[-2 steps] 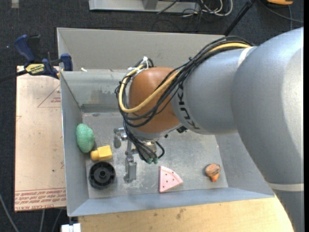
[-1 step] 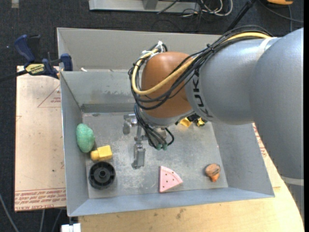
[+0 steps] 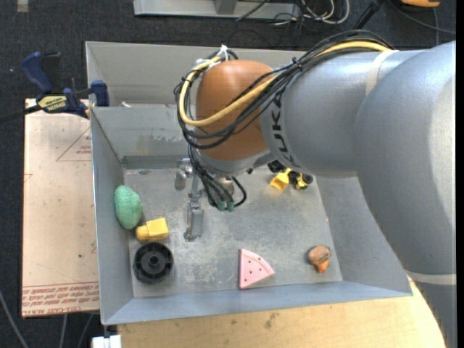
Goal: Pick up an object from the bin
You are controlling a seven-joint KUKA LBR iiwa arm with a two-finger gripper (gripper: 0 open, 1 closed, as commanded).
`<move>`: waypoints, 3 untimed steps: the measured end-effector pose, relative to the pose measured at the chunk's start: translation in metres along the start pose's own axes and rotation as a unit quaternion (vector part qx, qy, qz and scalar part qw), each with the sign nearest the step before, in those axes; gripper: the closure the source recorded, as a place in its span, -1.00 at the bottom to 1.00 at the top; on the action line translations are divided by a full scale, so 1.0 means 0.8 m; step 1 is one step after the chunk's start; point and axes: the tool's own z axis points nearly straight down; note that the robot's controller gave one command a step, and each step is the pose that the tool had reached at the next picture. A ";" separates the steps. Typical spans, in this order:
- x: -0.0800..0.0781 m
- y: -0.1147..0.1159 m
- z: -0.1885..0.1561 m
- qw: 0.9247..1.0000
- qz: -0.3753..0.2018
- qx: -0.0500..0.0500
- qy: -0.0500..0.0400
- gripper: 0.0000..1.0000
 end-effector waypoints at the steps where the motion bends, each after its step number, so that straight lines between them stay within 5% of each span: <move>1: 0.002 0.036 0.028 1.000 0.012 -0.002 -0.005 -1.00; 2: 0.012 0.061 0.044 0.999 -0.045 0.000 0.002 -1.00; 3: 0.009 0.070 0.045 0.993 -0.116 -0.002 -0.003 -1.00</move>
Offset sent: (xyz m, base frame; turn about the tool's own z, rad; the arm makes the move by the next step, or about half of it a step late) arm -0.0117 0.0680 -0.0128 -0.2355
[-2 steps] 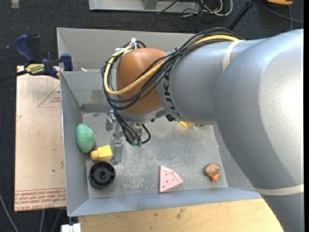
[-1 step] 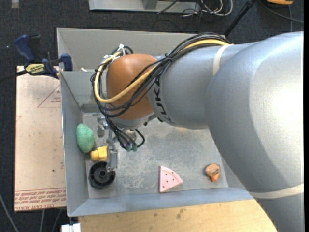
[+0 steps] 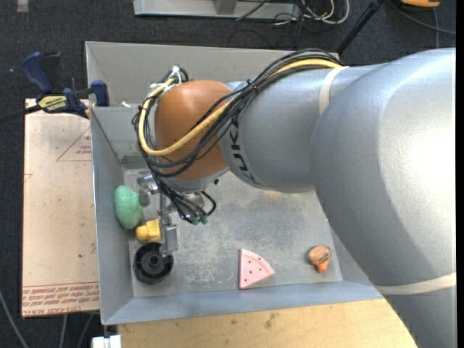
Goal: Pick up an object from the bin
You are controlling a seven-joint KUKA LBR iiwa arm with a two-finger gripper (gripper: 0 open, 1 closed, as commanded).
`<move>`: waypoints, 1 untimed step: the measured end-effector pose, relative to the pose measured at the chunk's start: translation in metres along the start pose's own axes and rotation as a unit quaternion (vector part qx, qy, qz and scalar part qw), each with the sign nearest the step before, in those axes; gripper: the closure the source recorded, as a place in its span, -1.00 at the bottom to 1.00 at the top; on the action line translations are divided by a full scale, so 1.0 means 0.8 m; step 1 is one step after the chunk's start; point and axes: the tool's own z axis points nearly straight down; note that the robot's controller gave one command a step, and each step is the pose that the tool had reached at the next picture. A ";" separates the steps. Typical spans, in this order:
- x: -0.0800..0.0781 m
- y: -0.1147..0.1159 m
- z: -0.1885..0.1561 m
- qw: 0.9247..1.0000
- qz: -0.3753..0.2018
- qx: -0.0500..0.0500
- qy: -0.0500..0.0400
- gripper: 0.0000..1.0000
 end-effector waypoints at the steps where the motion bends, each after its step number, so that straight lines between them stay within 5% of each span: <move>1: 0.011 0.006 0.032 0.997 0.072 0.001 0.002 -1.00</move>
Offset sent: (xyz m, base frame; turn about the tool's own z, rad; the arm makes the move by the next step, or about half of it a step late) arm -0.0278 -0.0121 -0.0527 0.1089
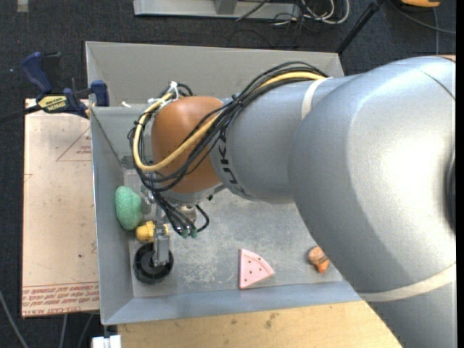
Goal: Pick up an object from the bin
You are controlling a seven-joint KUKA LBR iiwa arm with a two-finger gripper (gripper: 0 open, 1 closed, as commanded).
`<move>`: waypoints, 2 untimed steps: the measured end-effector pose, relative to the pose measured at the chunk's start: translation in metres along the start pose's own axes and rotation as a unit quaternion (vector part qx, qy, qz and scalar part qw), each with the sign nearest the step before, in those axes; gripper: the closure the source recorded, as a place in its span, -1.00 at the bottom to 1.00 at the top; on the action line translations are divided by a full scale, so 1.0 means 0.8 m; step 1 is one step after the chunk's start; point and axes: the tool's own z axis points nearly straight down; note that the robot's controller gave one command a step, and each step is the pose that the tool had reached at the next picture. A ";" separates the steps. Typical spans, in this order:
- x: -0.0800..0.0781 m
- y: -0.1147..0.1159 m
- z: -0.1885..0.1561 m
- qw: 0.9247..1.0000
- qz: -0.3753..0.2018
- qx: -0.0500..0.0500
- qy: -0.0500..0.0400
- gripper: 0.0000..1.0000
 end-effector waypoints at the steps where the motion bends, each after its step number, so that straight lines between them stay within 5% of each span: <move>1: 0.020 -0.014 0.027 1.000 -0.017 -0.001 -0.004 1.00; 2: 0.020 -0.014 0.027 1.000 -0.017 -0.001 -0.004 1.00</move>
Offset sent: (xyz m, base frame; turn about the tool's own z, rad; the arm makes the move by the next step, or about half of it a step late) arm 0.0000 0.0000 0.0000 0.0000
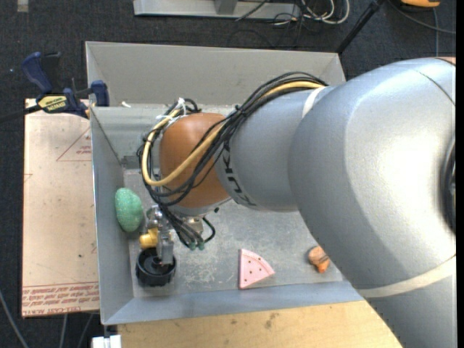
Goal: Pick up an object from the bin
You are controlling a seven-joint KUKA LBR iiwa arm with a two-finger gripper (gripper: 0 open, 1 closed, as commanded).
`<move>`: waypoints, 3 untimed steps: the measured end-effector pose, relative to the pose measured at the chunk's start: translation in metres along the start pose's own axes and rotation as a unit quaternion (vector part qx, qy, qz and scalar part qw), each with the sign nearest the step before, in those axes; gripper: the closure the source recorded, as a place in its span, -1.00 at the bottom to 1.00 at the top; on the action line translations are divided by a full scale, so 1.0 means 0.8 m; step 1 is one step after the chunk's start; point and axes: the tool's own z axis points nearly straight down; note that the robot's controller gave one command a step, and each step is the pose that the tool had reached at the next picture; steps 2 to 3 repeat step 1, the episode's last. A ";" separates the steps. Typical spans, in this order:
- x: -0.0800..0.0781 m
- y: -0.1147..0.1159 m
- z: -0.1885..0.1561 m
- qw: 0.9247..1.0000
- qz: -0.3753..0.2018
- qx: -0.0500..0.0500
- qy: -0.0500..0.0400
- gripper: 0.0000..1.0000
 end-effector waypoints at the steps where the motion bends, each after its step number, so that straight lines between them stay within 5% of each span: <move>1: -0.007 0.026 -0.194 1.000 0.001 0.001 0.002 1.00; 3: -0.007 0.026 -0.194 1.000 0.001 0.001 0.002 1.00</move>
Offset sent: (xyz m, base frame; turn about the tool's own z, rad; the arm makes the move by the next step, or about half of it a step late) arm 0.0000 0.0000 0.0000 0.0000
